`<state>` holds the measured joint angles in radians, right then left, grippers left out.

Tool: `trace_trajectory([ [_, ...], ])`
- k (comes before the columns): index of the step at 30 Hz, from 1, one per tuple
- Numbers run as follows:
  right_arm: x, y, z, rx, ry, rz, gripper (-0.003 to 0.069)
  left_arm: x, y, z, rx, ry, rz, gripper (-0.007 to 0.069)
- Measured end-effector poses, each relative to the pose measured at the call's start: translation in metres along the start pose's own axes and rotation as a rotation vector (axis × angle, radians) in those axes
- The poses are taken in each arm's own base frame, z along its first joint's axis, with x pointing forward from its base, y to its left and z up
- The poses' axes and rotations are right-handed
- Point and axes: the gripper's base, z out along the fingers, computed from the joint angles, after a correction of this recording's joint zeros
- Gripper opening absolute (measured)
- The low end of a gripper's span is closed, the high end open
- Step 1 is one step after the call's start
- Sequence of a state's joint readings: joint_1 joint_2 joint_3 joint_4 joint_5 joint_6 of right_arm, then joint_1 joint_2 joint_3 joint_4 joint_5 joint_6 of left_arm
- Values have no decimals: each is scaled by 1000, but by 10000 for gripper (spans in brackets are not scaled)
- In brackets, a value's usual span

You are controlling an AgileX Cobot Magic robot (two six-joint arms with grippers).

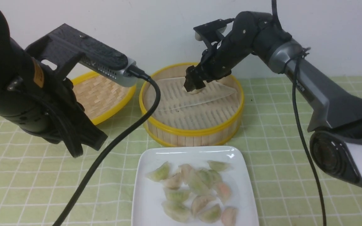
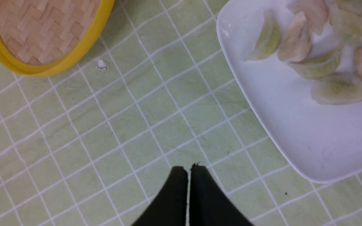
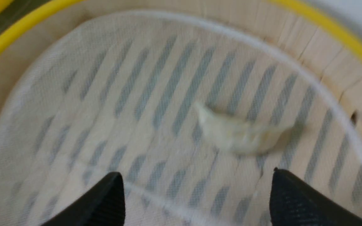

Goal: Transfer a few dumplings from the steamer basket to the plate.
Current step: Use the left arm to grab a dumpling from the steamer

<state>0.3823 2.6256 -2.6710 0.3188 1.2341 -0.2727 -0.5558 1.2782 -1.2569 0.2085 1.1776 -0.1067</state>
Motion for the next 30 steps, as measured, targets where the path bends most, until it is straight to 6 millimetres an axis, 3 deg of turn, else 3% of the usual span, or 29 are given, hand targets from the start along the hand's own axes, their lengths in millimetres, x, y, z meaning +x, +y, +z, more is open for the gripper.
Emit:
trace_trajectory([
  [4,-9,-2,-25,53,-20,76,533,-11,1,0,0,-97,-29,-6],
  [7,-25,2,-71,107,-96,124,460,-34,6,1,24,-164,-70,-6],
  [8,-27,4,-77,110,-106,124,453,-35,7,-1,26,-171,-74,-6],
  [11,-34,17,-139,126,-153,131,258,-77,17,6,94,-208,-50,-6],
  [12,-33,18,-143,126,-152,131,245,-78,16,10,94,-199,-49,-6],
  [14,-21,27,-172,138,-116,135,98,-106,17,20,163,-223,25,-6],
  [15,-15,28,-172,140,-89,140,77,-113,16,25,183,-228,47,-6],
  [17,12,41,-204,138,-31,140,5,-141,7,51,263,-240,143,-6],
  [18,22,44,-210,137,-11,139,-1,-149,6,55,275,-255,160,-6],
  [23,79,62,-238,120,94,145,-13,-184,-1,113,303,-270,214,-6],
  [27,107,71,-252,117,122,151,-15,-197,-6,165,287,-292,223,21],
  [30,116,75,-263,118,112,149,-15,-199,-9,193,275,-301,235,56],
])
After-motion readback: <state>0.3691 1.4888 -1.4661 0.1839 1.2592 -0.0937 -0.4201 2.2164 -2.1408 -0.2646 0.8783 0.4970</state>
